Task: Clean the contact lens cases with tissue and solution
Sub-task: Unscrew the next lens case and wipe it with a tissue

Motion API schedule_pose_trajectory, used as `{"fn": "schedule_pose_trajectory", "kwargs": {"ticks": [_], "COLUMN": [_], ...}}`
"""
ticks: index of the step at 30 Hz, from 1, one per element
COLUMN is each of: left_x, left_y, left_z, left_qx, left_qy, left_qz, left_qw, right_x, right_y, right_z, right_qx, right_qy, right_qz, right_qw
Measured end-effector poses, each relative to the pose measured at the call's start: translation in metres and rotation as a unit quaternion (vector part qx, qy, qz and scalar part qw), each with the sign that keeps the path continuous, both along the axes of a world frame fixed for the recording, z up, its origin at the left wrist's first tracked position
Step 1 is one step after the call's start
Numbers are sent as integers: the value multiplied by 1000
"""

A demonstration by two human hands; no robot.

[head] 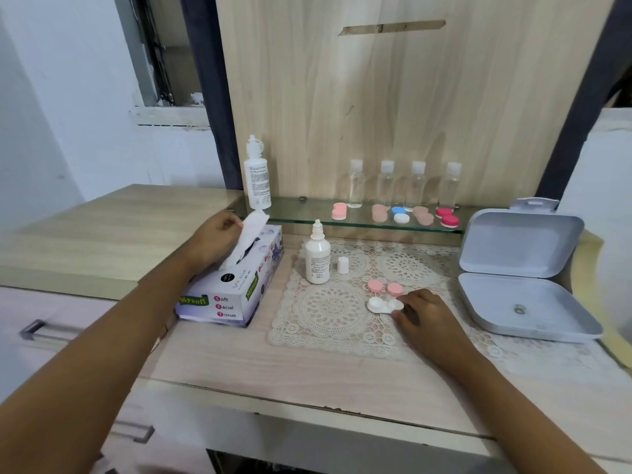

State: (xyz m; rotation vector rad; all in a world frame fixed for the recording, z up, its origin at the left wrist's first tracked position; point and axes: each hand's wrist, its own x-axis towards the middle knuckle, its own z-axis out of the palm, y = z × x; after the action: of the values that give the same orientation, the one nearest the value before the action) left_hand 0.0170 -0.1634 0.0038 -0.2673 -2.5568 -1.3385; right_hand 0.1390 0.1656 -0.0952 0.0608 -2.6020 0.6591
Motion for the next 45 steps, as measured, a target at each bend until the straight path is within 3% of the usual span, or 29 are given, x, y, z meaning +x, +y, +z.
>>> {"fn": "schedule_pose_trajectory", "kwargs": {"ticks": [3,7,15,20,23,30,36,45], "left_x": [5,8,20,52,72,84,66,50], "left_y": [-3,4,21,52,76,126,148,160], "left_z": [-5,-8,18,30,25,-24,-59,-74], "left_qx": [-124,-224,-65,-6,62,-58,-99,-174], "left_qy": [-5,30,105,153,123,49,-14,66], "left_qz": [-40,-20,28,-30,-89,-216,-231,-278], "left_qw": [991,974,992,988,986,973,968,942], "right_x": [0,0,1,2,3,3,3,1], "right_y": [1,1,0,0,0,-1,-2,-1], "right_z": [0,0,1,2,2,2,1,0], "right_qx": [-1,3,3,4,2,-5,-14,-13], "right_qy": [-3,-4,-7,-10,-15,-21,-15,-29], "right_qz": [1,3,1,0,-1,-6,-6,-5], "right_qw": [1000,1000,1000,1000,1000,1000,1000,999]}}
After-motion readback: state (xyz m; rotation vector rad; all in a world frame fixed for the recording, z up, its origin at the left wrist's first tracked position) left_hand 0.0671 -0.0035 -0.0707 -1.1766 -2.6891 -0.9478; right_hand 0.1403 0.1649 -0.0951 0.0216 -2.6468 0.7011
